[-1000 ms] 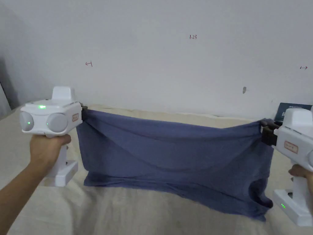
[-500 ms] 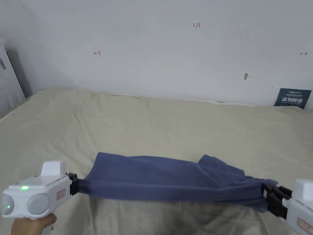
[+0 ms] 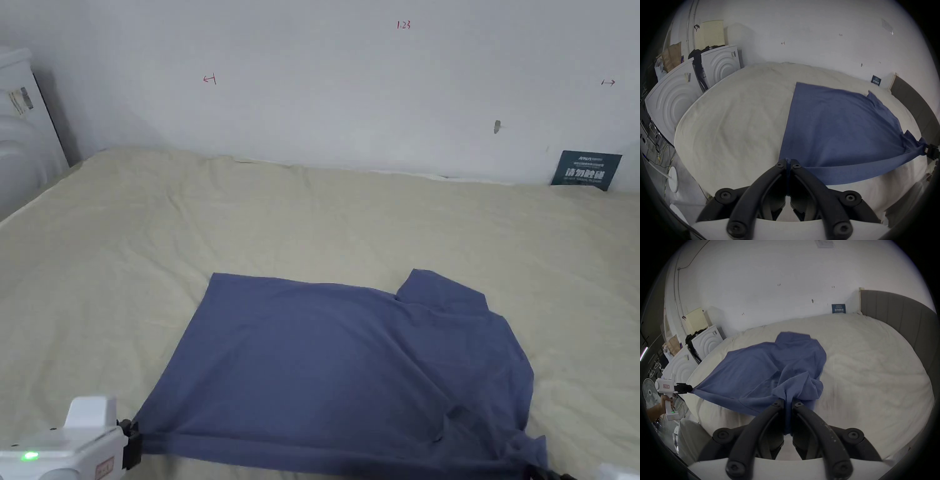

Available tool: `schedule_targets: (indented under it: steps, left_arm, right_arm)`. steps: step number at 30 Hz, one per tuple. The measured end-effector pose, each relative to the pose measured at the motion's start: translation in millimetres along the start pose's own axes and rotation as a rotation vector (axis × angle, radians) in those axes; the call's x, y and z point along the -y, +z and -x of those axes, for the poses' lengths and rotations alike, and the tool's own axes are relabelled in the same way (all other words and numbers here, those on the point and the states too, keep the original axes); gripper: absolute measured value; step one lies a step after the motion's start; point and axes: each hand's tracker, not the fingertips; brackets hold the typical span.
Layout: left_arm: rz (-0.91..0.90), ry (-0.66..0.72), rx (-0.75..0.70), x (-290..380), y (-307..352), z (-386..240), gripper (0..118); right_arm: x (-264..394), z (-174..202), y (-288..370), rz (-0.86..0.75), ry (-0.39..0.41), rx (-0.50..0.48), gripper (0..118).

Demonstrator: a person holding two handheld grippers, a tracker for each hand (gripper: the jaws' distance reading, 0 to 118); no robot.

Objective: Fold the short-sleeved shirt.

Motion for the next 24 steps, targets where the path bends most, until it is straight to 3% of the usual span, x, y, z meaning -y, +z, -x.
schedule_targets:
  steps: [5, 13, 16, 20, 21, 22, 23, 24]
  left_arm:
    - [0.054, 0.005, -0.028, 32.1, -3.8, 2.8, 4]
    - [0.158, 0.044, -0.072, 59.5, -30.3, -1.2, 4]
    - [0.162, 0.042, -0.088, 52.7, -28.6, -3.0, 6]
    - [0.16, 0.024, -0.086, 44.5, -20.4, -4.3, 38]
    - [0.153, 0.033, -0.07, 38.9, -13.3, -5.1, 66]
    - [0.133, 0.042, -0.04, 33.0, -6.8, -6.9, 98]
    - [0.081, 0.044, -0.019, 25.8, 2.0, -10.3, 112]
    - [0.022, 0.047, -0.01, 16.8, 13.4, -14.9, 115]
  right_arm:
    - [30.3, -5.4, 1.1, 0.068, -0.048, 0.018, 10]
    - [66.2, -6.6, -32.7, 0.232, -0.16, 0.133, 10]
    - [68.0, -2.3, -38.4, 0.251, -0.155, 0.154, 11]
    - [52.1, 13.0, -25.1, 0.223, -0.112, 0.17, 18]
    - [43.0, 17.3, -19.7, 0.21, -0.094, 0.19, 34]
    - [33.4, 21.1, -14.2, 0.191, -0.079, 0.202, 65]
    - [23.5, 25.0, -7.2, 0.144, -0.065, 0.203, 85]
    - [11.8, 29.4, 0.9, 0.086, -0.053, 0.205, 101]
